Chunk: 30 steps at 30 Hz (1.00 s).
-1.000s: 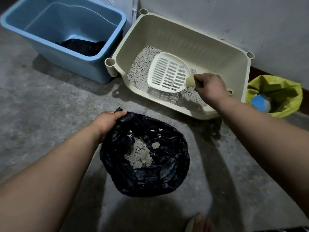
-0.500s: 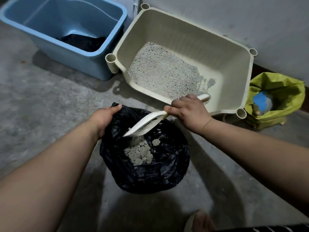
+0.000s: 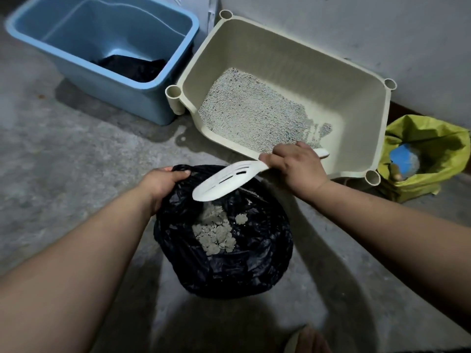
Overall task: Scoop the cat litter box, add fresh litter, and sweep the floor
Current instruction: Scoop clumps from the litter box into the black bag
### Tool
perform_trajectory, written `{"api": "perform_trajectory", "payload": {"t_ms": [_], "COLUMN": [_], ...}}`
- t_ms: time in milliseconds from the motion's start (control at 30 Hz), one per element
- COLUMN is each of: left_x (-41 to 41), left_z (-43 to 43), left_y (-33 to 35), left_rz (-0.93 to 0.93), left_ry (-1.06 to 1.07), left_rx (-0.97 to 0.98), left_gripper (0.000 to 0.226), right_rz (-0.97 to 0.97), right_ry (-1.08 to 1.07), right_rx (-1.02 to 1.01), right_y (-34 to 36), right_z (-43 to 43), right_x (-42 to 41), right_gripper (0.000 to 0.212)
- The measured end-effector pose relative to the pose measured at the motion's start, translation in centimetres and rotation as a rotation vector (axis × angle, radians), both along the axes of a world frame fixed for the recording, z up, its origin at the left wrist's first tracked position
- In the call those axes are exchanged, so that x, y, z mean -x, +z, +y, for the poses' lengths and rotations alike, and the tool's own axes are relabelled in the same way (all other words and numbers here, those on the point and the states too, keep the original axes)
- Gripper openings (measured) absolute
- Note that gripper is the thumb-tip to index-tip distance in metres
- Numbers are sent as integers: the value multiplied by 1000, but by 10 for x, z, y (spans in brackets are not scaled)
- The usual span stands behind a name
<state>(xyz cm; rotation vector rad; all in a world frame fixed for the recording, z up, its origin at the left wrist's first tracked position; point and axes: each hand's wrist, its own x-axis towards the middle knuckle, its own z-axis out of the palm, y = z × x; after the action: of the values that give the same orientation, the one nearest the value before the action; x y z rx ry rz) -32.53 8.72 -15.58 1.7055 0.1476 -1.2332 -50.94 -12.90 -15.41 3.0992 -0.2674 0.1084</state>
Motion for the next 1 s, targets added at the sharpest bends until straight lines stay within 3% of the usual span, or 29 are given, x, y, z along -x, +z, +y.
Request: {"api": "perform_trajectory", "payload": {"t_ms": [133, 300, 400, 467, 567, 733, 833, 1000], "left_x": [2, 4, 5, 5, 7, 6, 3, -3], "left_z": [0, -1, 0, 0, -1, -3, -3, -4], "left_y": [0, 6, 10, 11, 13, 9, 7, 3], "left_rz": [-9, 5, 10, 13, 20, 4, 10, 28], "left_ry": [-7, -6, -7, -18, -27, -38, -45, -24], "left_rx": [-18, -2, 1, -4, -13, -21, -28, -20], "left_gripper": [5, 7, 6, 6, 8, 9, 7, 5], "right_rz": [38, 88, 14, 80, 389, 630, 646, 516], "right_ry": [-22, -323, -473, -618, -745, -633, -606, -629], "right_rx": [-42, -337, -448, -381, -168, -25, 2, -50], "right_y": [-2, 22, 33, 36, 39, 41, 41, 31], "right_z": [-2, -17, -36, -56, -82, -95, -103, -112], "right_x": [1, -9, -21, -30, -40, -68, -84, -111], "right_gripper": [15, 37, 52, 40, 17, 6, 8, 8]}}
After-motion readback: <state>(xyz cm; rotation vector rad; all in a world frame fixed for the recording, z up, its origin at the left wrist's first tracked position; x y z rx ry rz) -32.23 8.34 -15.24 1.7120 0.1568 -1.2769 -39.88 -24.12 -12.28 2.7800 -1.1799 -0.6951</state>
